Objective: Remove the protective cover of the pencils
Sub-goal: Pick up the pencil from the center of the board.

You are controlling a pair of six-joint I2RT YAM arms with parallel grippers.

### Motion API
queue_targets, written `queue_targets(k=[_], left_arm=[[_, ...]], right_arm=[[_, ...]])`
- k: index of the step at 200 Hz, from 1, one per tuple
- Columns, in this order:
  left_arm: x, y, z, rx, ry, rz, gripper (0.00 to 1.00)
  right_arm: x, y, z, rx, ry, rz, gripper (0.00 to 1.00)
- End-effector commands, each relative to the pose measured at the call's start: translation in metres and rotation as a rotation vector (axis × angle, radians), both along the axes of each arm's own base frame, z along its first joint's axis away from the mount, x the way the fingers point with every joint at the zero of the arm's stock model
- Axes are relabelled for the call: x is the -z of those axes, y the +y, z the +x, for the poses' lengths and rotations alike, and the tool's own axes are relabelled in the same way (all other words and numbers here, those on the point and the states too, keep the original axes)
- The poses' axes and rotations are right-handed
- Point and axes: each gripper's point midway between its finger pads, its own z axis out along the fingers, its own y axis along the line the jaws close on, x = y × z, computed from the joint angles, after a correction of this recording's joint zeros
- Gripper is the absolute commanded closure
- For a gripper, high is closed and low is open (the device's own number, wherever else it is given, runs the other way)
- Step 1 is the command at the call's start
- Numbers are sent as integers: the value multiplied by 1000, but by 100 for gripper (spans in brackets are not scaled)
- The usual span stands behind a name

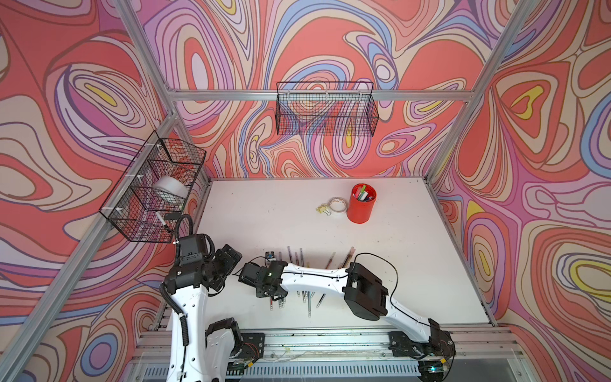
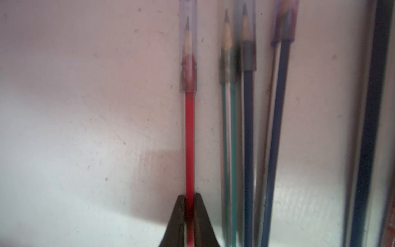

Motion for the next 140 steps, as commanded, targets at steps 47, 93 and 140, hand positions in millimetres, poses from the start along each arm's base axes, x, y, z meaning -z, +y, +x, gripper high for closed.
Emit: queue_targets(k=[47,93,140], left_arm=[[0,-11,4,59,-19,-51,12],[-8,-17,4,107,-28,-68,15],[-20,-27,6,166,-57,-102,17]], right_arm=[[-36,9,2,-64,-40,144,95],[-82,20,-11,-139,-84,359,96],[-109,25,-34,-226,-93,501,97]])
